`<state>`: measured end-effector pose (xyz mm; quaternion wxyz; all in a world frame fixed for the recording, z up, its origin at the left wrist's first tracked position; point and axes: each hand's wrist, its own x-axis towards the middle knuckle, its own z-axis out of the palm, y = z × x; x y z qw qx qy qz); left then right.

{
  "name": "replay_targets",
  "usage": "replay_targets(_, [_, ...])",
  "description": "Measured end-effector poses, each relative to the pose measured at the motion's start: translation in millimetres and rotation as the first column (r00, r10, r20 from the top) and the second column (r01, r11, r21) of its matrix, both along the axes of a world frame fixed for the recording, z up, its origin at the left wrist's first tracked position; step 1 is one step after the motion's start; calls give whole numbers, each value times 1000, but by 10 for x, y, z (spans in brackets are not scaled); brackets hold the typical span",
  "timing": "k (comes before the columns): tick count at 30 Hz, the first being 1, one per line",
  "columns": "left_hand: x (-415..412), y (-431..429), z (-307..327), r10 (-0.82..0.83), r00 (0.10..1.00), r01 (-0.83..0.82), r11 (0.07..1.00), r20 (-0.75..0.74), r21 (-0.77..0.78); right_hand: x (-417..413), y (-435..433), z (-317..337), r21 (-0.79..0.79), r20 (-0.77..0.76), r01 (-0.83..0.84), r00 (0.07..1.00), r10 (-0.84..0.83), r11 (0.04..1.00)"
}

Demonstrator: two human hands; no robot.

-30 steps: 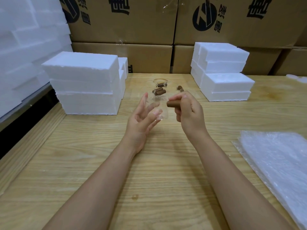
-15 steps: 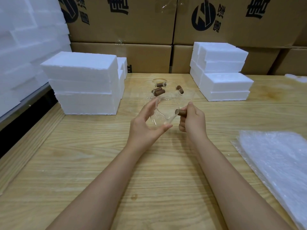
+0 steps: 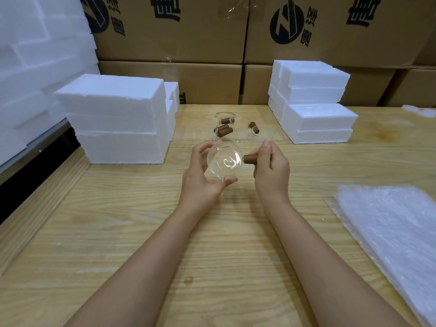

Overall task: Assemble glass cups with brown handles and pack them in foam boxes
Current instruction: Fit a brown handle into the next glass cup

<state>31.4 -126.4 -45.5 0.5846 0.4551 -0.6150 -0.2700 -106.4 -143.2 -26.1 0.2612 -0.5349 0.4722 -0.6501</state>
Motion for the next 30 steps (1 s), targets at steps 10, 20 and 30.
replay_targets(10, [-30, 22, -4, 48, 985, -76, 984, 168, 161, -95, -99, -29, 269, -98, 76, 994, -51, 960])
replay_targets(20, [-66, -12, -29, 35, 915, -165, 942, 402, 293, -204, -46, -19, 354, -481, 179, 877, 14, 918])
replay_targets(30, [-48, -39, -61, 32, 901, -182, 933, 433, 311, -957, 10, 613, 469, -816, 446, 550, 180, 763])
